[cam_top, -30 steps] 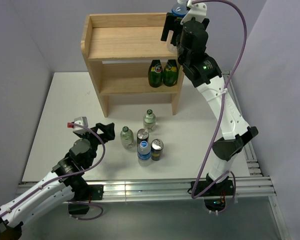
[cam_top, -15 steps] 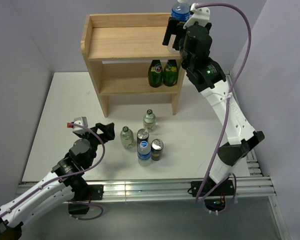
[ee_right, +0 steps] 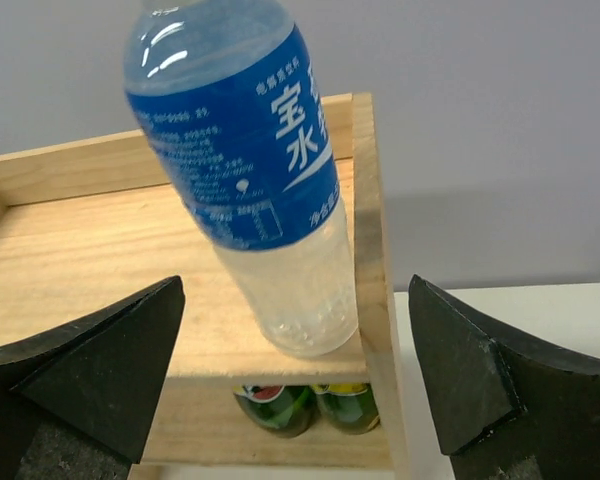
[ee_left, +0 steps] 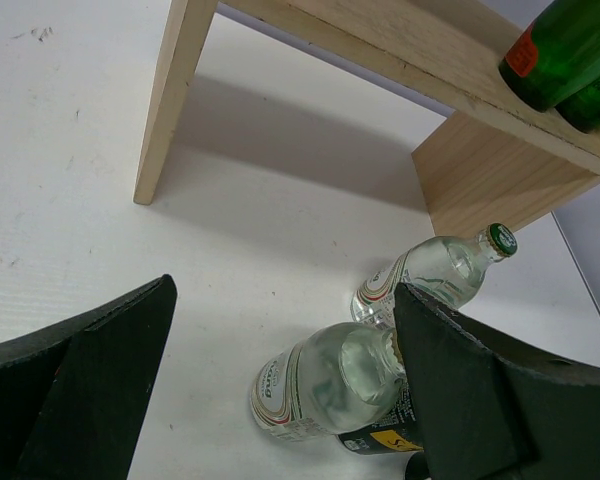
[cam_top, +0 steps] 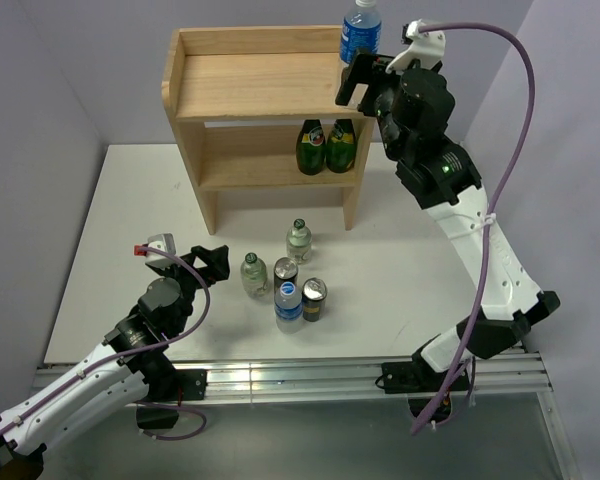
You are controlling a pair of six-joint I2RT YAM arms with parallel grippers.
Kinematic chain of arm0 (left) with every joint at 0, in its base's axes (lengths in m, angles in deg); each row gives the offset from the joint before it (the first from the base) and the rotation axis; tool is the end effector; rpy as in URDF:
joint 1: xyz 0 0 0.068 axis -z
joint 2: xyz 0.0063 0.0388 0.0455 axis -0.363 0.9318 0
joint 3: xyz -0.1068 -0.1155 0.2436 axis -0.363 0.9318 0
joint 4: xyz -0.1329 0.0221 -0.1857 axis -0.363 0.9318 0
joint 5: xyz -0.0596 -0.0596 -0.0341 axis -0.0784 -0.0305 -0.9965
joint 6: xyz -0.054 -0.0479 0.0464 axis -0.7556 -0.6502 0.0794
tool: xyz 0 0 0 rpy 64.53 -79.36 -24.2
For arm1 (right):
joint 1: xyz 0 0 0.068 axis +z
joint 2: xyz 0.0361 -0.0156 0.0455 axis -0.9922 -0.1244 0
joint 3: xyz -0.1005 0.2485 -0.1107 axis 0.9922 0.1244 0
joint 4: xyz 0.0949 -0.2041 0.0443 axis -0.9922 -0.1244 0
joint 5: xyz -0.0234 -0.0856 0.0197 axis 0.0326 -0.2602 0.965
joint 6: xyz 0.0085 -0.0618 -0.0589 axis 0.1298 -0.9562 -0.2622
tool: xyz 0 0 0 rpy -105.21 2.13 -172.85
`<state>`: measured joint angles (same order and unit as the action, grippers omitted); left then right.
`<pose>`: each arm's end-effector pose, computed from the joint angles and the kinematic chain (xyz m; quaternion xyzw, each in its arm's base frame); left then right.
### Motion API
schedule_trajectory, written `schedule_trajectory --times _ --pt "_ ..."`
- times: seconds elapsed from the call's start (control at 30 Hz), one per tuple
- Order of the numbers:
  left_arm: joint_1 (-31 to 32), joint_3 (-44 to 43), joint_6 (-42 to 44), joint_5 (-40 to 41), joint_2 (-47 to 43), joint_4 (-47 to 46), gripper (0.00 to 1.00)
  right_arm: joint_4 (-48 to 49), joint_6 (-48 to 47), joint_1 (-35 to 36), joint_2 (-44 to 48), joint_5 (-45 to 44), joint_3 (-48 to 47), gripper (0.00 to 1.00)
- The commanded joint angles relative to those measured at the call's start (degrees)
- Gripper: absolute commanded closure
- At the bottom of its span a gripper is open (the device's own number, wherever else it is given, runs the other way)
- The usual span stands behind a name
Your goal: Place and organize the beverage onto the shelf
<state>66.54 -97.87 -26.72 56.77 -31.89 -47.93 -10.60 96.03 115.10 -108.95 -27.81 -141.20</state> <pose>0.1178 -0.0536 0.2586 -0.1462 0.7266 -0.2187 0.6347 0.2700 0.1294 0.5622 0.0363 0.6699 0.1025 0.7344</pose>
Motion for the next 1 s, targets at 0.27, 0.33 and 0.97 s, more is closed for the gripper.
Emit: schedule_trajectory --times 0.27,0.33,0.97 --pt "0.18 -0.10 -0.42 0.65 -0.46 -0.08 0.03 3.98 5.19 9.92 17.67 -7.54 24.99 0.00" --pt "0.18 -0.18 -0.59 0.56 -0.11 -0.08 0.03 5.03 7.21 16.33 21.73 -10.62 31.52 0.00" --pt "0.27 -0.27 -0.24 0.03 2.97 -1.40 0.02 3.28 45.52 41.92 38.72 -21.36 83.04 0.00"
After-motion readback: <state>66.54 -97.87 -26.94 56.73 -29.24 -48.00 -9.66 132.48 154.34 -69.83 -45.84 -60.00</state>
